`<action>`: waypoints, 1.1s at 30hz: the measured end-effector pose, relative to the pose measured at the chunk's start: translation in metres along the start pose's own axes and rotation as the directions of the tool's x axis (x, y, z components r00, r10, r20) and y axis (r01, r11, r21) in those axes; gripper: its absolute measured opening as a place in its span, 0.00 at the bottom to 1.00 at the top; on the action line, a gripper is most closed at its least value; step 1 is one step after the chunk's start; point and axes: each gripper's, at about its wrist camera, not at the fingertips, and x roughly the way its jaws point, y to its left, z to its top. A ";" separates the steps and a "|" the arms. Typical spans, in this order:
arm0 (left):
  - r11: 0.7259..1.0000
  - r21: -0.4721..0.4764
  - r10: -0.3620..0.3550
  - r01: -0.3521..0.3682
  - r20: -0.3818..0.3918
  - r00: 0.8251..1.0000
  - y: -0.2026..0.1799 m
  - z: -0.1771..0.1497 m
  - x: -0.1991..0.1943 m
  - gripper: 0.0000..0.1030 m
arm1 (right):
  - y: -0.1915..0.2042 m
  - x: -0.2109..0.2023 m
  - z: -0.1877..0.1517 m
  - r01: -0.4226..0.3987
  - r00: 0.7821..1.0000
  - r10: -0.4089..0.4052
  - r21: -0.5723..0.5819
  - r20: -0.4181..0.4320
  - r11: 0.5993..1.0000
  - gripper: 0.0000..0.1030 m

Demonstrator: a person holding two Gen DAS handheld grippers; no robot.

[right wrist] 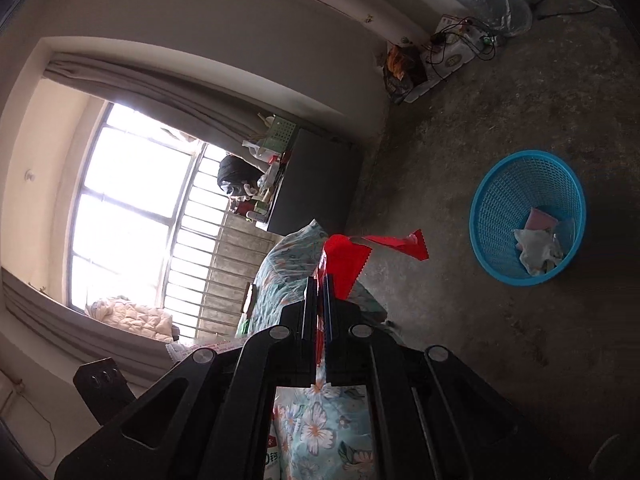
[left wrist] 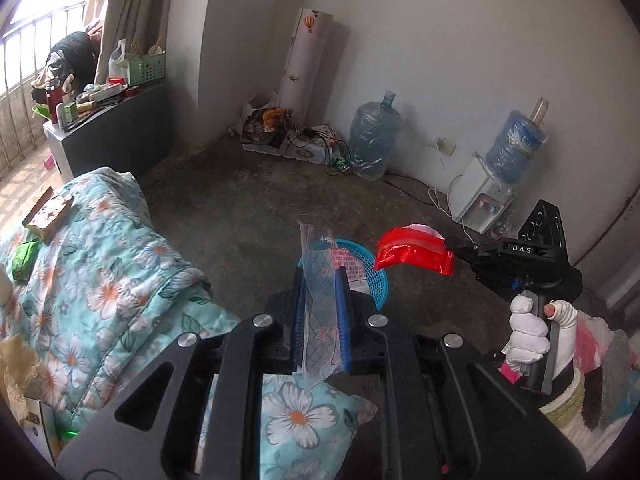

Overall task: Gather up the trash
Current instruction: 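Carry bag and red wrapper over the blue wastebasket and open both tools, then move both tools back to the bed toward the blue medicine box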

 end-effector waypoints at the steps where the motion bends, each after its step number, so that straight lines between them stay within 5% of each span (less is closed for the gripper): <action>1: 1.000 0.006 -0.011 0.011 -0.027 1.000 -0.006 0.006 0.021 0.12 | -0.010 0.001 0.005 0.027 1.000 -0.027 0.012 0.007 1.000 0.03; 13: 0.996 0.086 -0.002 0.023 -0.229 0.973 -0.058 0.031 0.249 0.14 | -0.116 0.080 0.075 0.282 0.959 -0.281 0.076 -0.018 0.956 0.06; 15: 0.999 0.040 -0.021 0.033 -0.275 0.961 -0.056 0.028 0.286 0.35 | -0.133 0.102 0.086 0.347 0.938 -0.345 0.076 -0.043 0.935 0.16; 16: 1.000 0.006 -0.015 0.017 -0.288 0.958 -0.055 0.024 0.302 0.41 | -0.143 0.110 0.090 0.391 0.920 -0.388 0.081 -0.051 0.917 0.28; 18: 0.999 -0.048 -0.006 -0.010 -0.305 0.952 -0.049 0.018 0.322 0.44 | -0.160 0.117 0.091 0.470 0.883 -0.468 0.102 -0.051 0.877 0.31; 26: 0.999 -0.051 -0.026 0.012 -0.273 0.962 -0.045 0.012 0.302 0.52 | -0.161 0.087 0.059 0.454 0.888 -0.460 0.115 0.025 0.883 0.31; 33: 0.997 0.015 -0.076 0.080 -0.168 0.983 -0.062 0.024 0.211 0.60 | -0.076 0.049 0.021 0.445 0.885 -0.432 -0.044 0.174 0.894 0.46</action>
